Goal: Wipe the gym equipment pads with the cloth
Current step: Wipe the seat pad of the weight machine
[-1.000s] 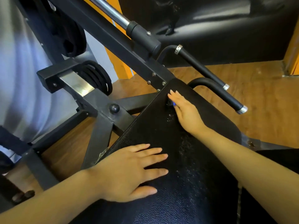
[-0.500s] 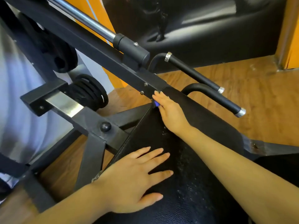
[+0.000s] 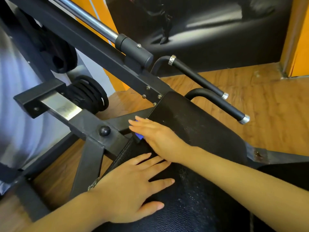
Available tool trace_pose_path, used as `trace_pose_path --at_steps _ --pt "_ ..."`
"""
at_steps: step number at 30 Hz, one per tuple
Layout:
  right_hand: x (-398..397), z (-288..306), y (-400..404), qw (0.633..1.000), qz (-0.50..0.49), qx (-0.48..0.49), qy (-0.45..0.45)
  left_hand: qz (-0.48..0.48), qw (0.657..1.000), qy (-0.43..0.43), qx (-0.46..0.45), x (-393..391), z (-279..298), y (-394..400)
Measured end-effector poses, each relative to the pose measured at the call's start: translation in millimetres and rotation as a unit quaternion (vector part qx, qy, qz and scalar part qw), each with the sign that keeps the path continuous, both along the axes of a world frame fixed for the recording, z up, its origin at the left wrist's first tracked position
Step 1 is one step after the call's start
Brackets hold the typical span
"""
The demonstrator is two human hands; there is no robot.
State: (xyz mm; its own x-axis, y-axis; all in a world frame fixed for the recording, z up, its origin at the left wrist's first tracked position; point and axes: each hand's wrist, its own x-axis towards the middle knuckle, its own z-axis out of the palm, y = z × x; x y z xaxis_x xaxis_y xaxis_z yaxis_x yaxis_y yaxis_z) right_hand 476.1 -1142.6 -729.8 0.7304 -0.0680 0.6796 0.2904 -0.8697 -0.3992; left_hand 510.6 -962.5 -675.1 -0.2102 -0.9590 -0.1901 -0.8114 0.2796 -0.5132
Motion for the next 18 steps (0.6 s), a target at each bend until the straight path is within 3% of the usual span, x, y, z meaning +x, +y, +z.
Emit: trace_pose_path --at_steps 2,4,9,14,18 --pt "0 2 -21 0.998 0.022 -0.053 0.007 -0.005 1.000 -0.002 0.001 -2 0 -2" --pt "12 2 -53 0.999 -0.019 -0.050 0.008 -0.010 1.000 0.003 0.007 -2 0 -3" --pt "33 8 -97 0.972 -0.195 0.133 0.008 -0.002 1.000 0.011 0.007 0 1 0" --pt "31 9 -49 0.994 -0.085 0.065 -0.008 -0.014 1.000 -0.005 -0.006 3 -1 0" --pt "37 6 -77 0.975 -0.169 0.146 -0.020 -0.022 1.000 -0.008 -0.004 3 -8 -3"
